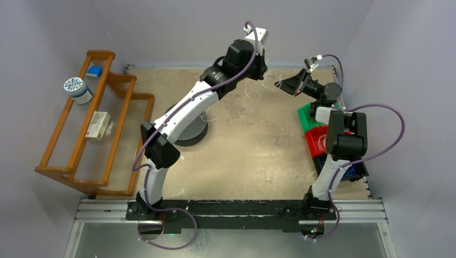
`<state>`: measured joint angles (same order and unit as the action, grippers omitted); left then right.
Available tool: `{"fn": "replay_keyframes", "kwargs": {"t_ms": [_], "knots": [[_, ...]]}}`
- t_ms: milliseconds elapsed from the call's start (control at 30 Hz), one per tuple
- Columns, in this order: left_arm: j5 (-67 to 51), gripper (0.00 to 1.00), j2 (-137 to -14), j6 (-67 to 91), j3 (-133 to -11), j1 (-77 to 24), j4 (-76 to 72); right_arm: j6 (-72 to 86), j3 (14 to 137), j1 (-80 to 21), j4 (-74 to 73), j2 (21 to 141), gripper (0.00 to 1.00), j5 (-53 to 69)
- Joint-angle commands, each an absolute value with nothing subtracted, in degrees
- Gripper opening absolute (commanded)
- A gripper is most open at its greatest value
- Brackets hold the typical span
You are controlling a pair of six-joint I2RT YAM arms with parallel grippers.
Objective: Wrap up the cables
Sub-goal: Adjust the cable at the center of the board.
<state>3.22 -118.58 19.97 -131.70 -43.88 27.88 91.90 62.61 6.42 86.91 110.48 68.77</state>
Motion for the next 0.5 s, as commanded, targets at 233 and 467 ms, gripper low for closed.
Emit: {"fn": "replay_keyframes", "kwargs": {"t_ms": [233,467], "knots": [[3.1,0.0,-116.5,21.3,-127.9,-43.6,26.4,97.0,62.6,7.3,109.6,107.9,0.01,66.0],[3.3,0.0,-117.0,21.9,-127.4,-43.5,26.6,99.1,61.8,7.3,112.3,108.4,0.01,65.1]]}}
